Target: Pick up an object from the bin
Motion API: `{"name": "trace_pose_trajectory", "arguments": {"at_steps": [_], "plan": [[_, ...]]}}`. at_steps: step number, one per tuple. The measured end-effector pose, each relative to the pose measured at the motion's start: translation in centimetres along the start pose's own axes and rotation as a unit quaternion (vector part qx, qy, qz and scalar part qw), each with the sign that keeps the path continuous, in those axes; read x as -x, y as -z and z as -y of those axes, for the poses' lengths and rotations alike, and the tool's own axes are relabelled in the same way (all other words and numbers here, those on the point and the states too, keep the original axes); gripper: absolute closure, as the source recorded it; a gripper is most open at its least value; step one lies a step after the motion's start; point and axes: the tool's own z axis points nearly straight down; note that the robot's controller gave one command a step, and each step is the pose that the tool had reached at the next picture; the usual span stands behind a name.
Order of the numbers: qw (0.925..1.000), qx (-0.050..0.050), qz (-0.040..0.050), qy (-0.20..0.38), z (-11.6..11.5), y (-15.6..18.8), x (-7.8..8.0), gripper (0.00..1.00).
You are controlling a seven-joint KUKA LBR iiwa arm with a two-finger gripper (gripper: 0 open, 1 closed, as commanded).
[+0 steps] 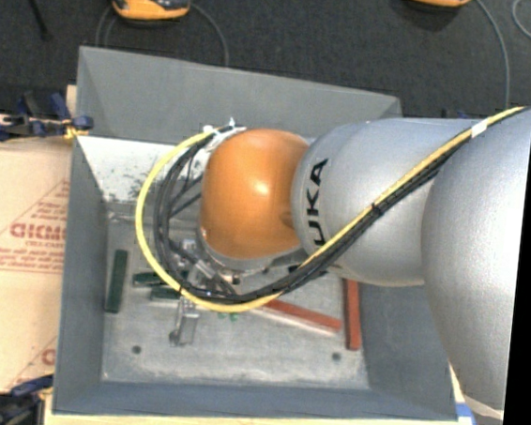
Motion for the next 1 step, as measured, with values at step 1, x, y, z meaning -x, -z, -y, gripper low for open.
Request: {"name": "trace_pose_trajectory", "arguments": {"at_steps": [1], "plan": [[1.0,0.001,0.0038,-0.002,0.08,0.45,0.2,0.0]]}}
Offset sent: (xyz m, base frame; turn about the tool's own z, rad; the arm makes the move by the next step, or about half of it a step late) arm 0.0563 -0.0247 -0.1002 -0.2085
